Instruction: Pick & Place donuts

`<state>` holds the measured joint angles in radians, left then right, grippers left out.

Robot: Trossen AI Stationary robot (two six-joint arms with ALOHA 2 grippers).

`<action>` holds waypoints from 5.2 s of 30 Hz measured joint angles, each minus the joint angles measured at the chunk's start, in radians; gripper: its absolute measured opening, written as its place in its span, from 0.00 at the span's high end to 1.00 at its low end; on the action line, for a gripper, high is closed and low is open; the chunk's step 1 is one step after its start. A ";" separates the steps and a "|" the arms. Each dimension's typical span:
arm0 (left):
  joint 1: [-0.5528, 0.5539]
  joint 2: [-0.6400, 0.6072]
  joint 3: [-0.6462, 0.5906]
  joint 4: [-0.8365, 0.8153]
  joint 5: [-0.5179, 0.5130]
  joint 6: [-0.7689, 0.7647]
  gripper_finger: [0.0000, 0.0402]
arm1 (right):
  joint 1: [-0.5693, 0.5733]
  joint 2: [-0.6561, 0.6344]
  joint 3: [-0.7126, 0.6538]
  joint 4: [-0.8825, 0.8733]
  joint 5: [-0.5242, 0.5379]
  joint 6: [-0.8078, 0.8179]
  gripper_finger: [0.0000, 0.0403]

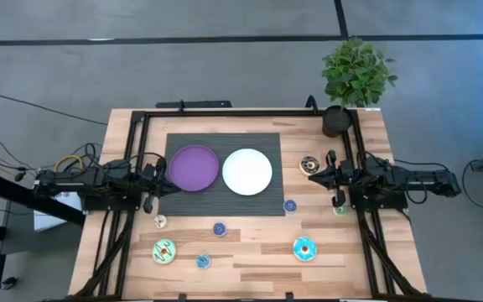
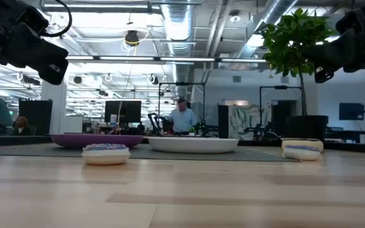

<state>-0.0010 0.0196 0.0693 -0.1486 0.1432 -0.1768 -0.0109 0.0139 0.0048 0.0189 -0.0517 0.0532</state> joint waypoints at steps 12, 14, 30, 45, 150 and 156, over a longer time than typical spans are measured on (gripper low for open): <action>0.000 0.000 0.000 0.000 0.000 0.000 1.00 | 0.000 0.000 0.000 0.000 0.000 0.000 1.00; 0.000 0.000 0.000 0.000 0.000 0.000 1.00 | 0.000 0.000 0.000 0.000 0.000 0.000 1.00; 0.000 0.000 0.000 0.000 0.000 0.000 1.00 | 0.000 0.000 0.000 0.000 0.000 0.000 1.00; 0.000 0.000 0.000 0.000 0.000 0.000 1.00 | 0.000 0.000 0.000 0.000 0.000 0.000 1.00; -0.692 1.292 0.902 -1.110 -0.207 -1.494 0.35 | 0.000 0.000 0.000 0.000 0.000 0.000 1.00; -0.692 1.292 0.722 -0.889 -0.156 -1.522 0.33 | 0.000 0.000 0.000 0.000 0.000 0.000 1.00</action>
<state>-0.6930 1.3114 0.7911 -1.0373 -0.0130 -1.6992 -0.0109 0.0135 0.0047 0.0189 -0.0517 0.0532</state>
